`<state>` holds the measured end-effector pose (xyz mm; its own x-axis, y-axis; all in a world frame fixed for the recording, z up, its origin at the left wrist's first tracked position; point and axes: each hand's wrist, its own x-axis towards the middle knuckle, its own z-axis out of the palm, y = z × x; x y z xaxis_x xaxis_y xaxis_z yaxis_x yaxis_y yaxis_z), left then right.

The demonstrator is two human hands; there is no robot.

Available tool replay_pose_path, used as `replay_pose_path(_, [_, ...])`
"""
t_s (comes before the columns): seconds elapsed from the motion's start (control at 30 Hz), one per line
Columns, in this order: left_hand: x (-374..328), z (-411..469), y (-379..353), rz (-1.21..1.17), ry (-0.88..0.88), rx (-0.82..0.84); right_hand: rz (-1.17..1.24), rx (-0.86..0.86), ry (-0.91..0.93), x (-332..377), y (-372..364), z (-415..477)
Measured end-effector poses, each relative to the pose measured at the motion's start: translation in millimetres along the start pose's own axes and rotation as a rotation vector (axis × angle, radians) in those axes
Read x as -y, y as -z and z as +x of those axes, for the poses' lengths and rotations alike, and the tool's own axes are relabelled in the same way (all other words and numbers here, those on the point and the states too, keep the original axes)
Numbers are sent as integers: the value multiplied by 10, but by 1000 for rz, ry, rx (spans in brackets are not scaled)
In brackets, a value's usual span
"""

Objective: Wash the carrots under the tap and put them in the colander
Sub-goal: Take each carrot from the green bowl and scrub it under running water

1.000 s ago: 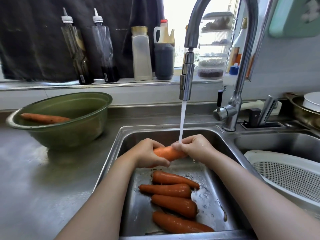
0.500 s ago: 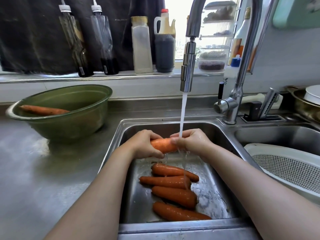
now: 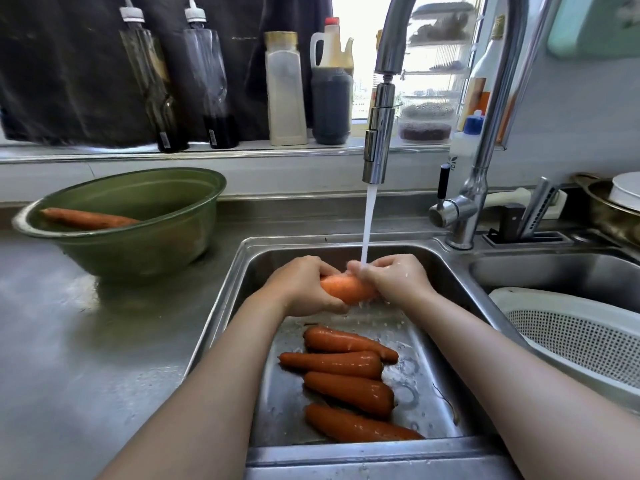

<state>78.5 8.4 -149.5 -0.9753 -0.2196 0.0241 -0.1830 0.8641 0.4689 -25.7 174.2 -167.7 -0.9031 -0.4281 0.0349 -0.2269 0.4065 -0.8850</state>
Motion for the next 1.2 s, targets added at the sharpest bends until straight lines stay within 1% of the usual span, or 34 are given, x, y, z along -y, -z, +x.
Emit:
replay_pose_path(0.03, [-13, 1, -5, -16, 0, 0, -47, -48, 9, 10, -11, 17])
replay_pose_path(0.07, [-2, 4, -7, -22, 7, 5, -75, -38, 13, 5, -8, 33])
replay_pose_path(0.1, [21, 2, -2, -25, 19, 15, -76, 32, 16, -7, 17, 34])
replay_pose_path(0.2, [122, -13, 24, -13, 69, 57, -34, 361, 8, -18, 105, -70])
replay_pose_path(0.23, [137, -15, 32, -10, 73, 58, -12, 395, 16, -23, 113, -88])
replay_pose_path(0.27, [129, -15, 38, -10, 71, 54, 16, 367, 23, -22, 107, -97])
replay_pose_path(0.4, [-5, -16, 14, -38, 32, 24, 57, 47, 4, 31, -2, -32])
replay_pose_path(0.43, [-31, -20, 6, -46, 26, 20, 35, -8, -9, 32, -14, -6])
replay_pose_path(0.47, [-37, -24, 1, -50, 28, 17, 18, -27, -17, 35, -11, 2])
replay_pose_path(0.5, [-26, -27, 0, -50, 33, 15, 13, 3, -16, 34, 12, 0])
replay_pose_path(0.6, [46, -29, 24, -31, 68, 26, 28, 267, 15, 43, 107, -85])
replay_pose_path(0.63, [67, -27, 29, -26, 73, 30, 28, 320, 26, 34, 116, -102])
replay_pose_path(0.67, [68, -29, 35, -26, 72, 33, 41, 323, 30, 28, 111, -108])
replay_pose_path(0.77, [28, -41, 52, -24, 55, 8, 103, 170, 2, 43, 34, -92])
replay_pose_path(0.9, [-32, -52, 22, -43, 37, 5, 15, -27, -37, 84, -32, -51])
replay_pose_path(0.93, [-30, -53, 20, -48, 37, 5, -1, -22, -37, 84, -14, -40])
replay_pose_path(0.97, [-19, -55, 27, -45, 40, 5, 13, 21, -34, 72, 8, -29])
replay_pose_path(1.1, [43, -49, 58, -2, 47, 11, 100, 318, -47, 22, 135, -60])
replay_pose_path(1.13, [43, -48, 55, 3, 47, 12, 102, 348, -56, 13, 156, -62])
replay_pose_path(1.2, [27, -42, 33, 18, 41, -3, 100, 347, -64, -8, 165, -51])
